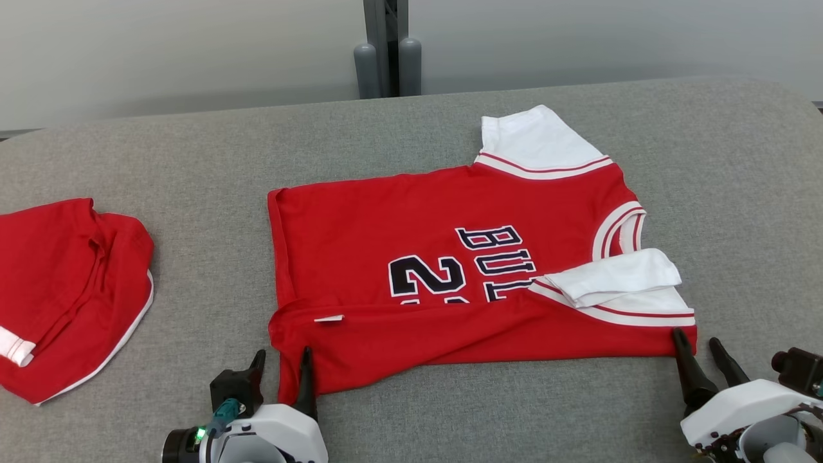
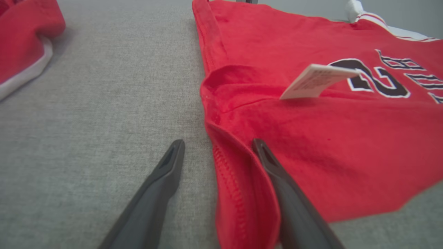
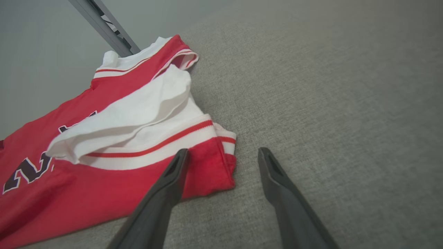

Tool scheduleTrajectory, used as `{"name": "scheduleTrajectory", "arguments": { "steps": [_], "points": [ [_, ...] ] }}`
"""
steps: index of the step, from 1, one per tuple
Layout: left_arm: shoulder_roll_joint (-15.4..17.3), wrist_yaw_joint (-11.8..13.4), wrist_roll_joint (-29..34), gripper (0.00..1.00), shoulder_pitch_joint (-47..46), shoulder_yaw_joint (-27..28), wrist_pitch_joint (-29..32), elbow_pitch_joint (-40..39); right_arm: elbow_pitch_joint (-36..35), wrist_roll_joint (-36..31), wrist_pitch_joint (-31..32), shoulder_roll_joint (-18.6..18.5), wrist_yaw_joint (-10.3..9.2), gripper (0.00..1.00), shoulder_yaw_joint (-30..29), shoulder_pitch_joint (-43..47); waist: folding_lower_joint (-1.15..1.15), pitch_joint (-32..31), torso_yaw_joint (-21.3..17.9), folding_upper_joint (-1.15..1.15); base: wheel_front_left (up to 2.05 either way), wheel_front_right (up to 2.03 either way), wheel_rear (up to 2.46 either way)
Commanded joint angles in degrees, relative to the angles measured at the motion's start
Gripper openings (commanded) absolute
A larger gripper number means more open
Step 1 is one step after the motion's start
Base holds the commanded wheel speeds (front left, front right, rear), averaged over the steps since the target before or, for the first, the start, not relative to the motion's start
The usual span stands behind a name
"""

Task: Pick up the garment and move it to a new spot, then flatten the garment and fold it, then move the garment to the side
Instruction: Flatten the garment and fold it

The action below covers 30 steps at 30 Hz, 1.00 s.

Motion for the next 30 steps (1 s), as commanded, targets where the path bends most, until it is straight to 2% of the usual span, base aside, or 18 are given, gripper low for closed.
{"name": "scheduleTrajectory", "arguments": {
  "steps": [1,7,11,12,13,14,15,30],
  "points": [
    [0.23,0.59,-0.26,1.00,-1.01,-0.24,-0.05,0.56,0.78,0.81,-0.04,-0.42,0.12,1.00,0.50,-0.98,0.00,0.30,0.01,0.00,0.00,0.00,0.00],
    [0.22,0.82,-1.14,1.00,-2.48,-1.78,0.02,2.83,2.04,3.48,0.61,-0.99,0.12,1.00,4.33,-2.84,0.00,1.24,0.07,0.00,0.00,0.00,0.00],
    [0.20,-0.19,-2.22,1.00,-3.40,-3.30,0.17,4.48,2.68,5.00,0.30,-1.51,0.12,1.00,6.26,-3.72,0.00,1.56,0.16,0.00,0.00,0.00,0.00],
    [0.17,-0.25,-2.45,0.79,-3.62,-3.70,0.22,4.85,2.79,5.47,0.32,-1.60,0.12,1.00,6.82,-3.99,0.00,1.59,0.21,0.00,0.00,0.00,0.00],
    [0.10,-0.37,-2.62,0.43,-3.77,-3.99,0.21,5.07,2.83,5.89,0.34,-1.72,0.12,0.48,7.31,-4.15,0.00,1.60,0.26,0.00,0.00,0.00,0.00],
    [0.13,-0.43,-2.97,0.18,-3.90,-4.22,0.21,5.20,2.84,6.20,0.30,-1.90,0.12,0.23,7.77,-4.25,0.00,1.59,0.31,0.00,0.00,0.00,0.00],
    [0.16,-0.52,-3.02,0.00,-4.07,-4.44,0.20,5.28,2.82,6.51,0.11,-2.19,0.12,0.00,8.26,-4.35,0.00,1.56,0.36,0.00,0.00,0.00,0.00],
    [0.85,-1.57,-2.23,0.00,-3.48,-3.38,-0.03,2.14,2.87,10.18,-1.36,-6.07,0.06,0.00,13.31,-5.69,0.00,-1.46,0.75,0.00,0.00,0.00,0.00]
  ]
}}
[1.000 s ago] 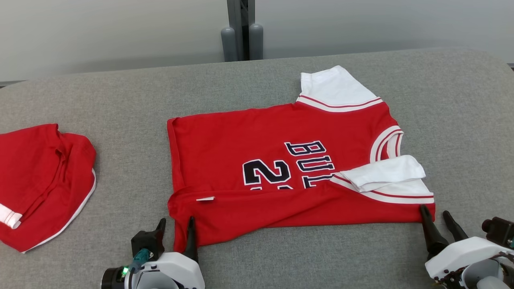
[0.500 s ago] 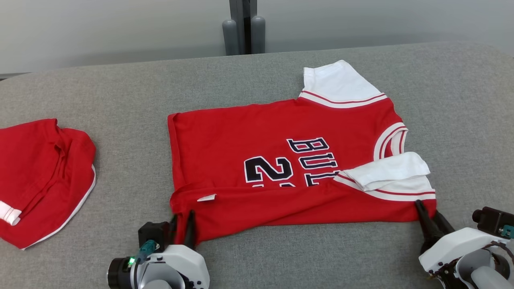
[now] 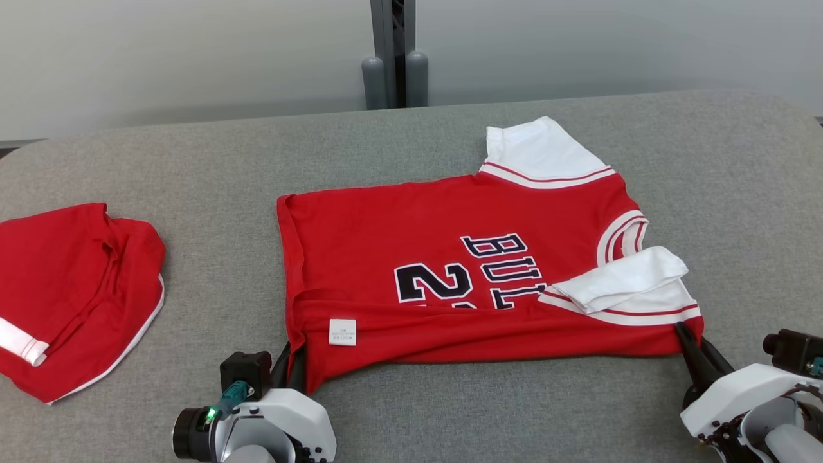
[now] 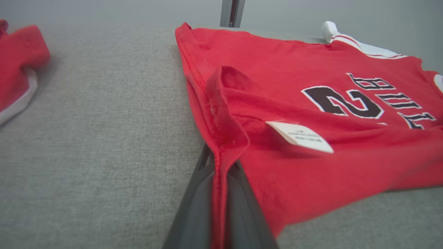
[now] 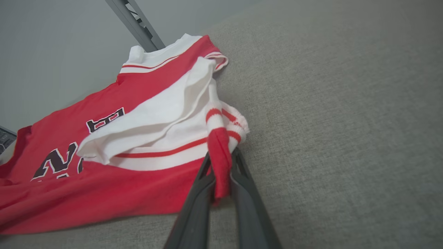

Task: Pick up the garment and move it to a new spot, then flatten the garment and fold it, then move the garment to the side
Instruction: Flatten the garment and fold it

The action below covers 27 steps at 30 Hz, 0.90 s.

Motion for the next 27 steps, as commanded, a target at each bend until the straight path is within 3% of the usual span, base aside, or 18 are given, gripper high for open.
{"name": "scheduleTrajectory", "arguments": {
  "steps": [1,13,22,27],
  "points": [
    [0.83,-0.47,0.47,0.00,0.27,0.27,0.02,-0.18,-0.36,0.77,-0.39,-1.35,0.00,0.00,0.42,-0.56,0.00,-0.64,0.12,0.00,0.00,0.00,0.00],
    [3.18,-4.52,-1.12,0.00,0.58,-1.75,6.30,-0.71,-3.88,5.36,4.57,-6.54,0.00,0.00,5.40,0.57,0.00,-4.39,0.30,0.00,0.00,0.00,0.00],
    [7.38,-6.65,-1.94,0.00,4.82,-4.37,16.59,-6.20,-7.12,11.41,15.63,-10.84,0.00,0.00,8.59,3.93,0.00,-7.61,0.26,0.00,0.00,0.00,0.00],
    [10.59,-6.59,-2.67,0.00,8.26,-5.33,22.50,-11.64,-9.72,15.17,22.18,-13.08,0.00,0.00,8.67,6.28,0.00,-8.82,0.20,0.00,0.00,0.00,0.00]
  ]
}}
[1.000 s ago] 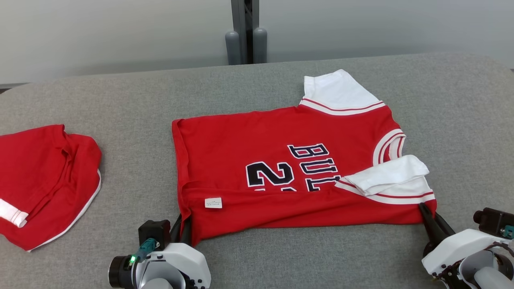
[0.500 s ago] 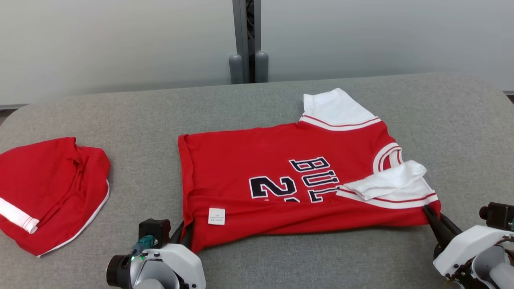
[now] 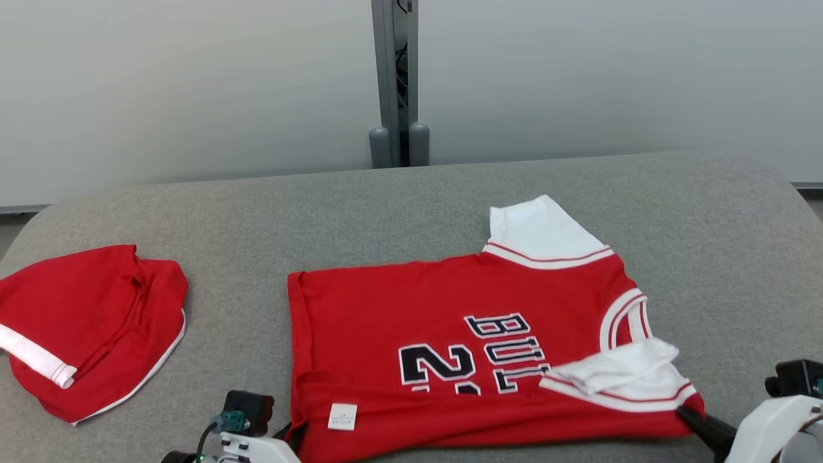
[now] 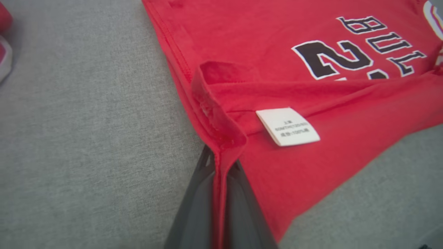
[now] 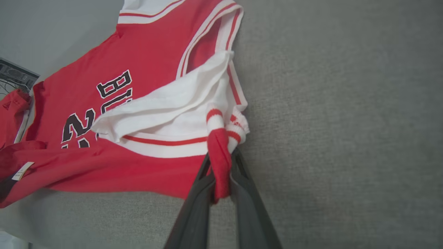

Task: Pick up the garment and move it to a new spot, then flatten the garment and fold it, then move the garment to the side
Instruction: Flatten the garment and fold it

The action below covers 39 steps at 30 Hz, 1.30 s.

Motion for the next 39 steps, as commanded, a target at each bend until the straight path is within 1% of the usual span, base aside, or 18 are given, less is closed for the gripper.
{"name": "scheduleTrajectory", "arguments": {
  "steps": [1,5,10,13,16,17,18,19,20,23,26,29,32,35,39],
  "points": [
    [1.27,0.35,-0.59,0.00,1.10,0.04,1.06,-1.01,-0.42,1.01,1.39,-0.94,0.00,0.00,-0.29,1.40,0.00,-0.32,0.01,0.00,0.00,0.00,0.00],
    [3.54,1.13,-1.06,0.00,4.05,-0.14,4.44,-6.48,-2.47,4.56,6.85,-2.35,0.00,0.00,-0.97,4.23,0.00,-0.97,0.13,0.00,0.00,0.00,0.00],
    [5.90,2.16,-1.46,0.00,7.88,-0.81,8.28,-12.09,-4.46,7.33,11.42,-3.71,0.00,0.00,-2.27,8.27,0.00,-1.61,0.23,0.00,0.00,0.00,0.00],
    [6.85,2.78,-1.72,0.00,9.79,-1.30,10.21,-15.24,-5.84,8.06,13.46,-4.25,0.00,0.00,-2.95,10.18,0.00,-1.84,0.21,0.00,0.00,0.00,0.00],
    [7.61,3.83,-1.84,0.00,11.62,-1.17,10.96,-17.71,-6.84,8.29,13.40,-4.36,0.00,0.00,-4.51,11.66,0.00,-1.91,0.17,0.00,0.00,0.00,0.00],
    [7.66,4.13,-1.92,0.00,12.11,-1.20,11.19,-18.17,-6.95,8.07,12.92,-4.28,0.00,0.13,-5.14,11.97,0.00,-1.92,0.15,0.00,0.00,0.00,0.00],
    [7.73,4.57,-1.92,0.42,12.44,-1.16,11.46,-18.59,-6.78,7.72,12.61,-4.09,0.00,1.00,-5.73,12.05,0.00,-1.91,0.11,0.00,0.00,0.00,0.00],
    [7.87,4.97,-1.69,0.86,12.65,-1.20,11.51,-18.91,-6.68,7.33,12.52,-3.85,0.00,1.00,-6.24,12.11,0.00,-1.89,0.08,0.00,0.00,0.00,0.00],
    [7.89,5.28,-1.53,1.00,12.78,-1.27,11.75,-19.15,-6.46,7.16,12.74,-3.60,0.00,1.00,-6.62,12.21,0.00,-1.87,0.07,0.00,0.00,0.00,0.00],
    [7.17,7.18,-1.88,1.00,13.33,-0.24,11.26,-19.80,-6.27,6.22,12.93,-2.92,0.04,1.00,-7.91,12.38,0.00,-1.75,0.10,0.00,0.00,0.00,0.00],
    [7.33,8.77,-1.02,1.00,12.73,0.71,9.66,-20.16,-5.98,4.34,11.59,-2.91,0.04,1.00,-9.59,11.73,0.00,-1.59,0.08,0.00,0.00,0.00,0.00],
    [6.87,9.24,-1.15,1.00,12.27,1.30,8.43,-20.44,-5.91,2.38,10.10,-2.68,0.04,1.00,-10.61,10.94,0.00,-1.42,0.08,0.00,0.00,0.00,0.00],
    [5.99,10.02,-0.91,1.00,10.90,2.64,4.97,-20.79,-6.38,-0.15,6.59,-1.67,0.04,1.00,-13.02,9.88,0.00,-1.11,0.04,0.00,0.00,0.00,0.00],
    [4.49,10.64,-0.38,1.00,9.64,4.03,-0.13,-20.55,-7.72,-3.34,1.97,-0.84,0.04,1.00,-15.11,8.68,0.00,-0.73,-0.14,0.00,0.00,0.00,0.00],
    [1.42,11.46,-1.22,1.00,7.63,6.53,-7.60,-18.48,-9.83,-8.52,-5.58,1.04,0.04,1.00,-17.00,7.28,0.00,-0.20,-0.53,0.00,0.00,0.00,0.00]
  ]
}}
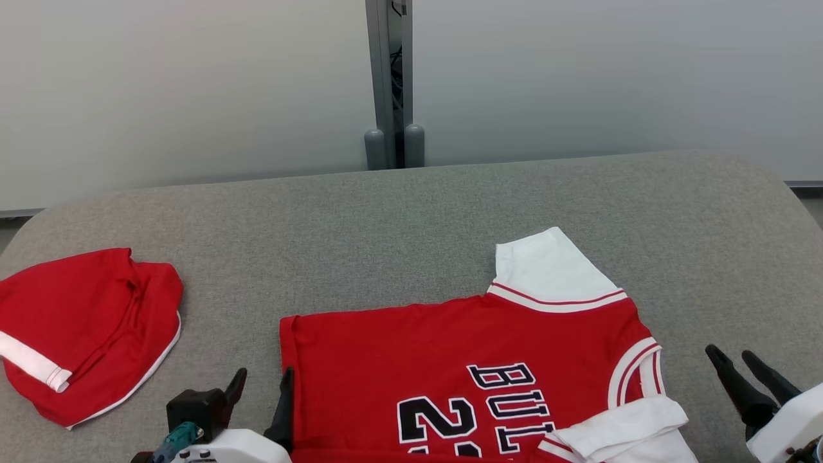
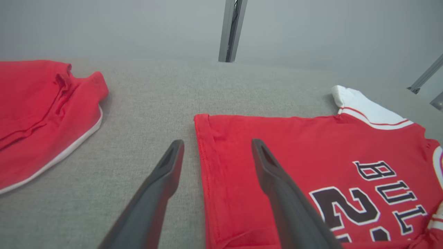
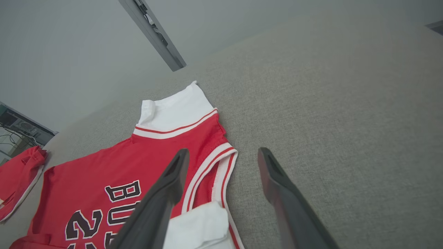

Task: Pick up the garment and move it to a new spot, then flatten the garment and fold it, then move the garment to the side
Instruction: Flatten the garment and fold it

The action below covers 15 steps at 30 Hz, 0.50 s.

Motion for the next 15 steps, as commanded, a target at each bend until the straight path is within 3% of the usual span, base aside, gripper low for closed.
{"name": "scheduleTrajectory", "arguments": {
  "steps": [1,8,15],
  "points": [
    [-0.63,0.54,0.10,1.00,-1.49,0.82,-2.77,1.08,-0.81,-2.29,-3.02,0.53,0.10,1.00,-0.51,-0.82,0.00,0.30,-0.25,0.00,0.00,0.00,0.00],
    [-5.11,1.50,1.26,1.00,-5.68,3.18,-13.81,7.95,-1.49,-13.09,-15.60,5.45,0.09,1.00,-0.89,-2.65,0.00,2.13,-1.40,0.00,0.00,0.00,0.00],
    [-7.31,1.57,3.10,1.00,-10.15,4.83,-15.73,15.92,-1.16,-16.48,-18.07,9.82,0.09,1.00,-0.38,-4.50,0.00,5.74,-2.85,0.00,0.00,0.00,0.00]
  ]
}}
